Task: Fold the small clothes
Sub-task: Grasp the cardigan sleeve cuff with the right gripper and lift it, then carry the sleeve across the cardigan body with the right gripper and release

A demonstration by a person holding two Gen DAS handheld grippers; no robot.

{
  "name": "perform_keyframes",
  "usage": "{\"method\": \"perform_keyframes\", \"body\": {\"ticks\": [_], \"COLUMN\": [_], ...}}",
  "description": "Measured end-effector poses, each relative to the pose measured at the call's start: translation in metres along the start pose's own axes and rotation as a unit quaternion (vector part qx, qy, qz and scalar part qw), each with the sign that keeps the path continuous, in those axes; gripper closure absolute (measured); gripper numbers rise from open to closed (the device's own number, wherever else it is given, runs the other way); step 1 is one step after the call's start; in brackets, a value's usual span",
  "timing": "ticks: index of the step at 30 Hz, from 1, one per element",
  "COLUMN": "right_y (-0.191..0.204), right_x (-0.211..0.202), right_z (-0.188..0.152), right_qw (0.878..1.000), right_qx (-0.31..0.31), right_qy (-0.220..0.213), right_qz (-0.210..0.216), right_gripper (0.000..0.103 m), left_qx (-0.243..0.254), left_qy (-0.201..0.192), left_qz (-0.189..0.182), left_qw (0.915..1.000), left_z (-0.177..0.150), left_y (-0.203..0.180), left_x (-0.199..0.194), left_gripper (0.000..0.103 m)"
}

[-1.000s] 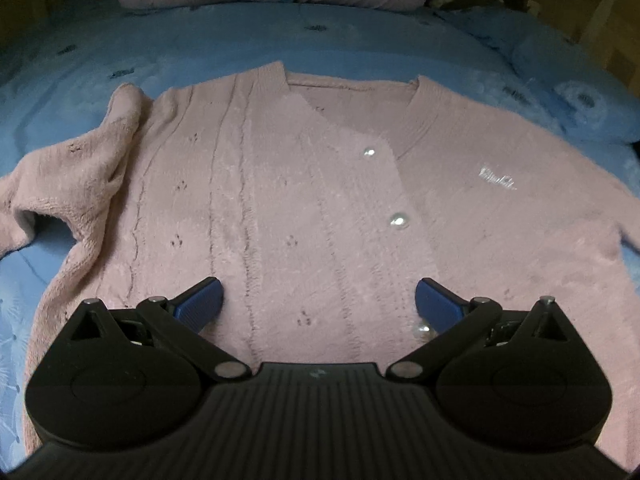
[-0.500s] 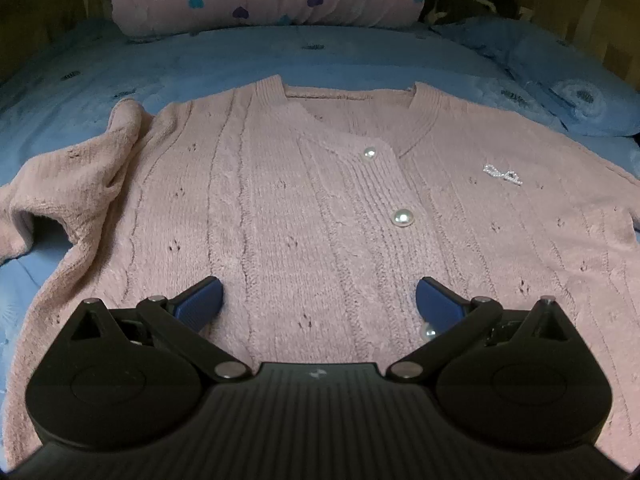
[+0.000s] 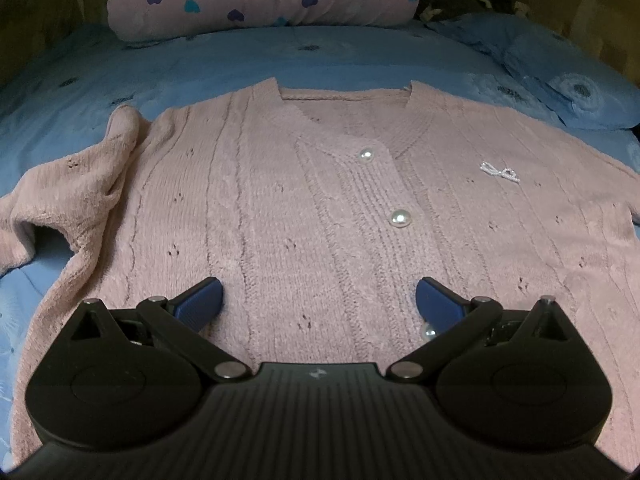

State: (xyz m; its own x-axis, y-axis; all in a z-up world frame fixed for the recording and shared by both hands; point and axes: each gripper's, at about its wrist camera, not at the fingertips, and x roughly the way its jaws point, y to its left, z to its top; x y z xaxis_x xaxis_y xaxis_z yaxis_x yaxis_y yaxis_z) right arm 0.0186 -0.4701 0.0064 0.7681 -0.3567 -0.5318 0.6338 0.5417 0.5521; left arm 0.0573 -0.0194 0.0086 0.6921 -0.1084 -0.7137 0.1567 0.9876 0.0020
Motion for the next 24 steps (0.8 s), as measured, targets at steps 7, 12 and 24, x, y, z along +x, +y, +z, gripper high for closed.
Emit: {"method": "perform_keyframes", "body": {"ticks": [7, 12, 24], "right_y": [0.027, 0.049, 0.116], "right_x": [-0.022, -0.036, -0.058], "right_z": [0.01, 0.018, 0.012], "right_qw": [0.998, 0.995, 0.98], "right_qx": [-0.044, -0.064, -0.104], "right_qy": [-0.017, -0.026, -0.019], "right_qz": [0.043, 0.076, 0.167], "right_gripper": [0.092, 0.092, 0.093], "left_qx": [-0.009, -0.001, -0.019], "left_qy": [0.016, 0.02, 0.015], "left_qz": [-0.012, -0.004, -0.009], "left_qw": [0.9998, 0.9998, 0.9997], "left_z": [0.006, 0.005, 0.007], "left_y": [0.008, 0.011, 0.021], "left_x": [-0.005, -0.013, -0.023], "left_gripper": [0.0, 0.0, 0.0]}}
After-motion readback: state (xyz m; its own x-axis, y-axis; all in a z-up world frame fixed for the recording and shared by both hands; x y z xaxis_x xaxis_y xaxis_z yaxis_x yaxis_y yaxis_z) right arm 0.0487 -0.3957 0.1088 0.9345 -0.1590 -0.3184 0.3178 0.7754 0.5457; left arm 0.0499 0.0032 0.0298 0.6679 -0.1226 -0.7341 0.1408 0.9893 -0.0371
